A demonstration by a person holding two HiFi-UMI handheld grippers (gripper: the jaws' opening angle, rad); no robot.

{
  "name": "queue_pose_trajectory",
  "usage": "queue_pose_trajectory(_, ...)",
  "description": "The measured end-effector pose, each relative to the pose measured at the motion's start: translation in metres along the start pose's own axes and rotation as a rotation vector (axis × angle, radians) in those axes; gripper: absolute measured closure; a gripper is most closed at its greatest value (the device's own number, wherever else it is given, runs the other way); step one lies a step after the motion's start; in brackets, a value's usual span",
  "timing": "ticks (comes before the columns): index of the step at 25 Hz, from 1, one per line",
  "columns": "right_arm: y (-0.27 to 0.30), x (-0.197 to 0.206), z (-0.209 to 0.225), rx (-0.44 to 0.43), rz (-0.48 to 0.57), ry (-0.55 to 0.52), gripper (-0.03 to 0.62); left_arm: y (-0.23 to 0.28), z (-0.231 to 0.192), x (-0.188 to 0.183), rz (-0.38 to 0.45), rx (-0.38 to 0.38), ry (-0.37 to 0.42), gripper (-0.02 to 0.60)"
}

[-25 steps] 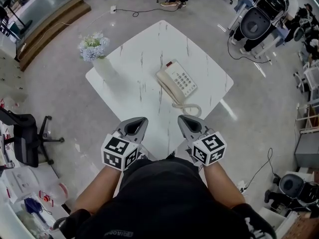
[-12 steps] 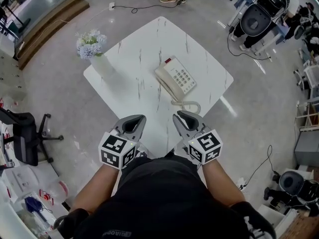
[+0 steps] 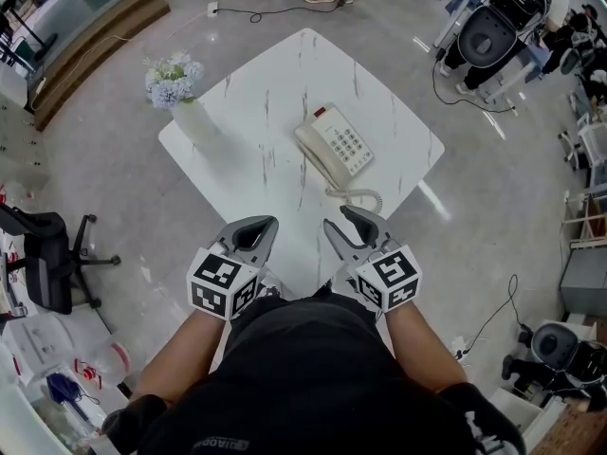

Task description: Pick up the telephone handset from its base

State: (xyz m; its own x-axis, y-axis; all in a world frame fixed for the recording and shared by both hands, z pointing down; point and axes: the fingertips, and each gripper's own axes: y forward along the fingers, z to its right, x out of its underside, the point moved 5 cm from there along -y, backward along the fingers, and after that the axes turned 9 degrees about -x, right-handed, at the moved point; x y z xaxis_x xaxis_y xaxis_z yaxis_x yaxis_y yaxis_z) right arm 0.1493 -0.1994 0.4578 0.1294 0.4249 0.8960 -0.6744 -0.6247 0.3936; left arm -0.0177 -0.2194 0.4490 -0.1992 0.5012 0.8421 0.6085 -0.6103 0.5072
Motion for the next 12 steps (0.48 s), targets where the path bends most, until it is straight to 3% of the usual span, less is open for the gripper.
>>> queue_pose_trajectory(4, 0.001, 0.003, -0.0008, -0.013, -0.019, -0.001, 0.4, 0.0009, 0.0015, -0.0001, 0.001, 0.002, 0.0, 0.58)
queue_pose_trajectory(12, 0.0016, 0.01, 0.0014, 0.009, -0.048, -0.006, 0.401, 0.0008, 0.0022, 0.0047, -0.003, 0.001, -0.008, 0.58)
